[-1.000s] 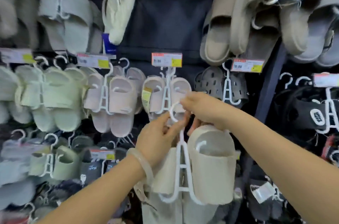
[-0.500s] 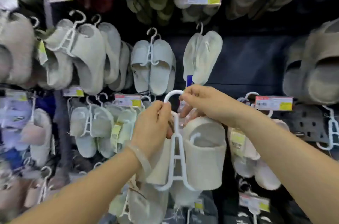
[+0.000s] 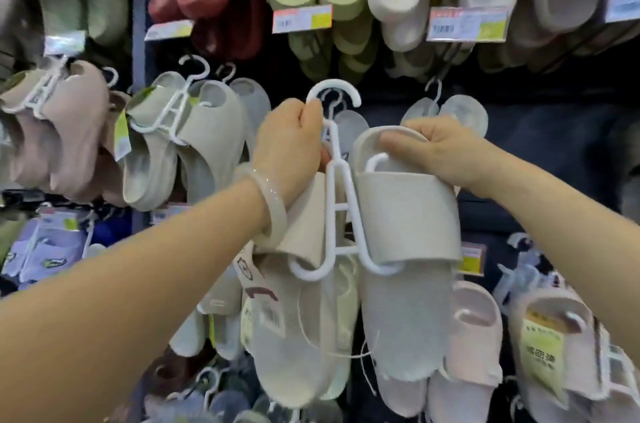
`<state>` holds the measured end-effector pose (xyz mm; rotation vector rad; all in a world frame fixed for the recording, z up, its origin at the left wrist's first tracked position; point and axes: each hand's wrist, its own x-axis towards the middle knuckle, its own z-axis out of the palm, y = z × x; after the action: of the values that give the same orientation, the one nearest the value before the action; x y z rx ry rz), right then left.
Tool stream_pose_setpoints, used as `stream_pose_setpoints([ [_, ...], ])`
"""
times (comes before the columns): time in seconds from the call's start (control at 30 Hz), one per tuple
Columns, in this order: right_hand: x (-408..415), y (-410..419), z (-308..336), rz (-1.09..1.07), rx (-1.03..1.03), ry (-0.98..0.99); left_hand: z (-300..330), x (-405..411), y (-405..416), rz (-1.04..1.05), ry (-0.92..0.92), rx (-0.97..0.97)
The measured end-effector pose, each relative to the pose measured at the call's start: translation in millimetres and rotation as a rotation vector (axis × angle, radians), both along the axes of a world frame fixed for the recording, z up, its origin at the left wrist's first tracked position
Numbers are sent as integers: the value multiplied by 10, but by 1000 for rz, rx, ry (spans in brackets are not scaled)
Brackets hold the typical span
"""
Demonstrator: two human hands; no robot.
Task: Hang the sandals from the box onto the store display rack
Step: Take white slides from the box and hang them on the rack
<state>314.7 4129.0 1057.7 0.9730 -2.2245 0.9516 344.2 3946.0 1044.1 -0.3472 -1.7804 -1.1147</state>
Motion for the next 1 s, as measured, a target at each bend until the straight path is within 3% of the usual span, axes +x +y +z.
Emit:
stream_pose_setpoints([
  [0.13, -270, 45, 377, -62, 65, 55, 457, -260, 11, 123, 87, -108],
  [0.3, -601, -54, 751, -130, 166, 65, 793, -633, -50, 216, -14, -256],
  [0.47, -968, -298, 777, -81, -13, 59, 1059, -866, -297, 251, -269, -319],
  [0.6, -1226, -469, 736, -39, -121, 1, 1079, -1099, -444, 288, -326, -377],
  [1.0, -1424, -742, 1160, -24, -282, 162, 1337, -1494, -735, 145, 77, -167],
])
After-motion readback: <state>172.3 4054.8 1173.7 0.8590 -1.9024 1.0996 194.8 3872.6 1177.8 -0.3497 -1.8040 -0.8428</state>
